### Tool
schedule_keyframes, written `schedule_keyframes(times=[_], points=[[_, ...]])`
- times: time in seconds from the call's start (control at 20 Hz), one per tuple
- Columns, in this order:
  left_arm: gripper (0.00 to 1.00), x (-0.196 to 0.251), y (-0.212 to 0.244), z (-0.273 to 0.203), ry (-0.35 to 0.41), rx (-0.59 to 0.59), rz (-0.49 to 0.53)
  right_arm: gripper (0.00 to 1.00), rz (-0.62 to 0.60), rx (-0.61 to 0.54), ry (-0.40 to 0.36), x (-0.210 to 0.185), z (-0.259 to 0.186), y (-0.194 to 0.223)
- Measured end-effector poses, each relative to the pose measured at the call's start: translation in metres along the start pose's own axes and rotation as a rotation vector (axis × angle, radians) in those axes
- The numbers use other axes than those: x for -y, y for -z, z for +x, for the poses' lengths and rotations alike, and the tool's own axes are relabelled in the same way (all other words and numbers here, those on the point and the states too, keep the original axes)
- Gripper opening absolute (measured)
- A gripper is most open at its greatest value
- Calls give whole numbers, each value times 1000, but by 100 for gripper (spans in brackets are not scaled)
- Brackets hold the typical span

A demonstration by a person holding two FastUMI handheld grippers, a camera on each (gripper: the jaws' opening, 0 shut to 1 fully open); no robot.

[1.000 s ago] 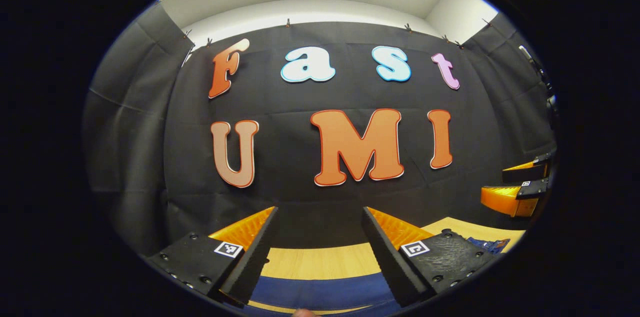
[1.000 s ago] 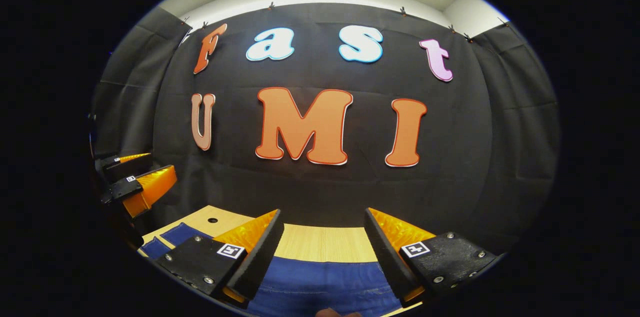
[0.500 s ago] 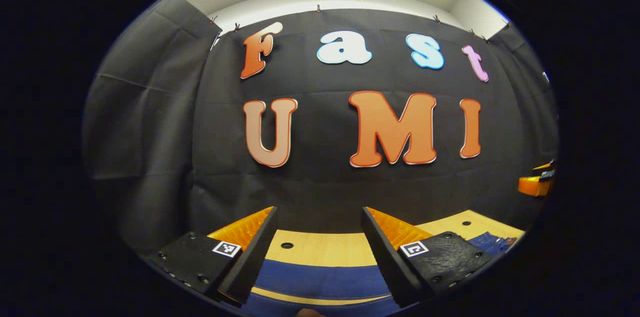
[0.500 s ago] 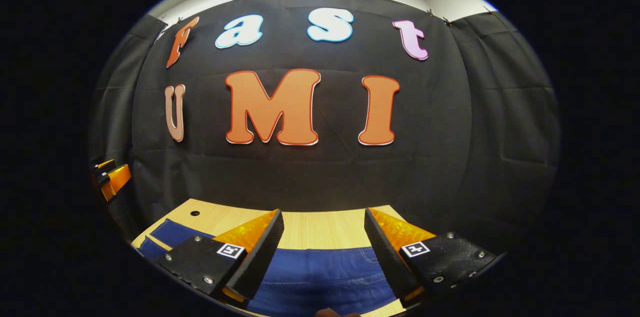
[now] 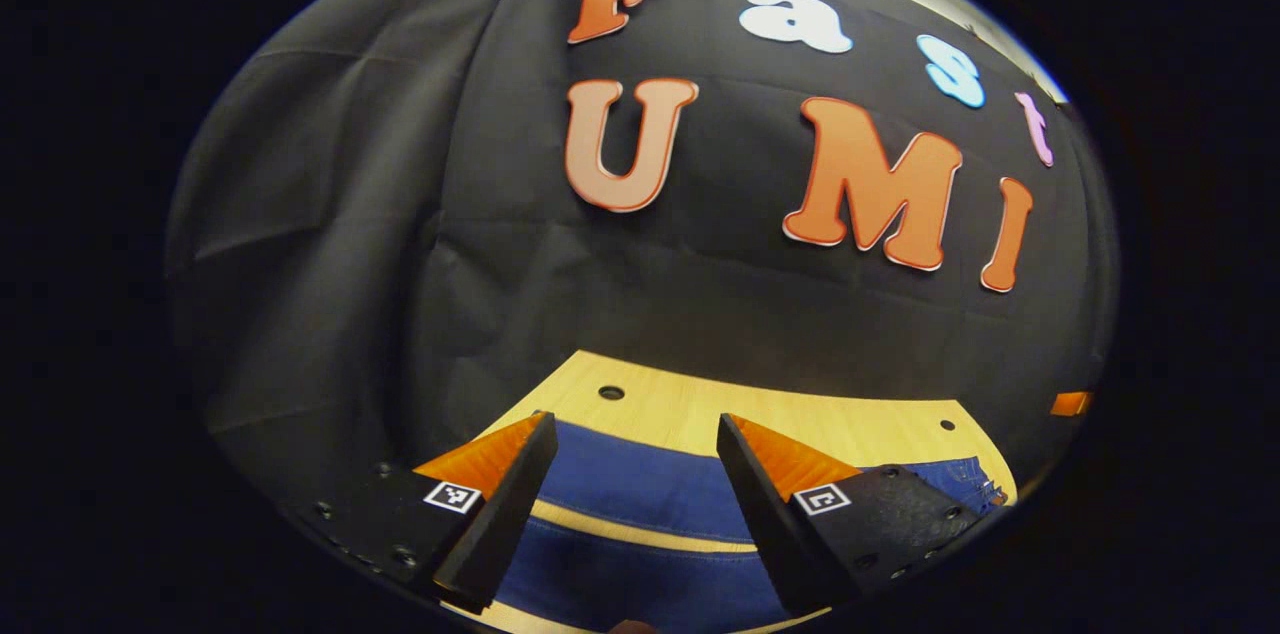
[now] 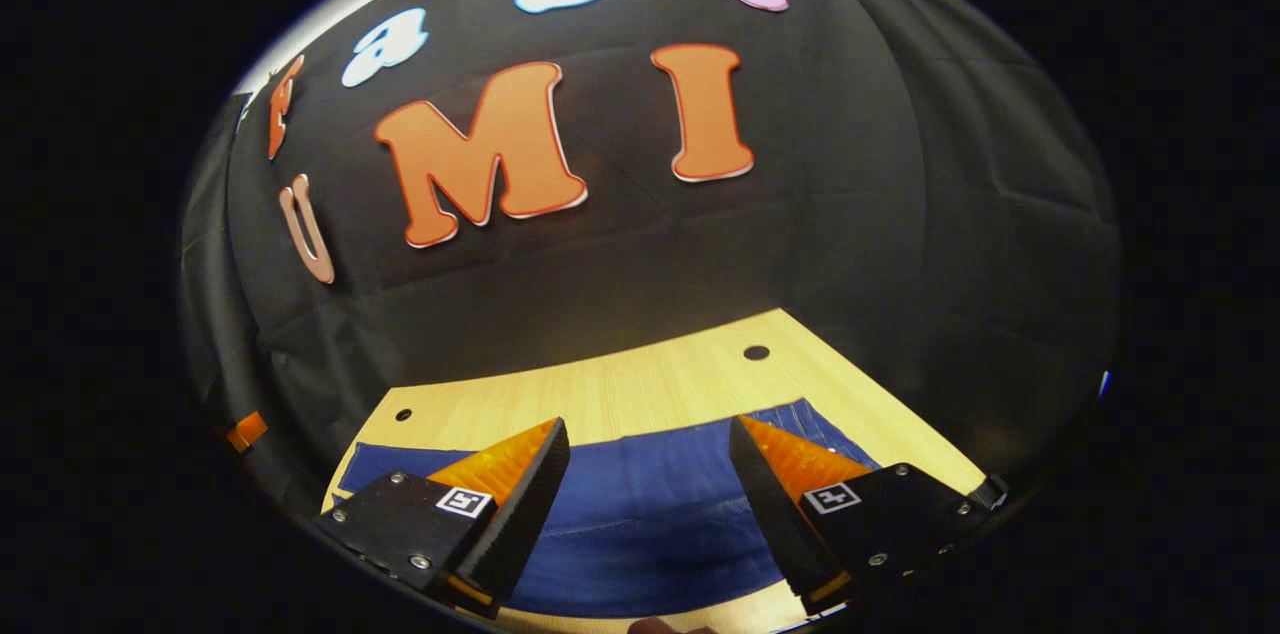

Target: Grasp the waist and the cuffs of the jeans and fold them to make the two legs overlap; first hold the waist and fold one-third of the jeans toward the cuffs, then hold the cuffs and fold the remaining one-third in the same direction to finish folding.

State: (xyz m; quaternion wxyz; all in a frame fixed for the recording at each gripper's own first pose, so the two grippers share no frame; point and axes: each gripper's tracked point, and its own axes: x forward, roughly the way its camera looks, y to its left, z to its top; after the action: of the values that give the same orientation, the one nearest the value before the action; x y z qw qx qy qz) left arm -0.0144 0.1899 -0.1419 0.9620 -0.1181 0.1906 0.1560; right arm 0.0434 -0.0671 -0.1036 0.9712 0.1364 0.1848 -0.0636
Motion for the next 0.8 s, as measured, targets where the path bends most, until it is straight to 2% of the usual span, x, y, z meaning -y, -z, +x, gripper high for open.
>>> schedule_keyframes(times=[0.15,0.45,0.8], points=[[98,-21,27,5,-19,-92,-42,97,94,-83,15,20,4,23],[98,-65,97,5,-78,-308,-228,97,252,-245,36,52,10,68],[98,-121,181,-7,-178,-570,-536,98,404,-386,83,83,16,111]])
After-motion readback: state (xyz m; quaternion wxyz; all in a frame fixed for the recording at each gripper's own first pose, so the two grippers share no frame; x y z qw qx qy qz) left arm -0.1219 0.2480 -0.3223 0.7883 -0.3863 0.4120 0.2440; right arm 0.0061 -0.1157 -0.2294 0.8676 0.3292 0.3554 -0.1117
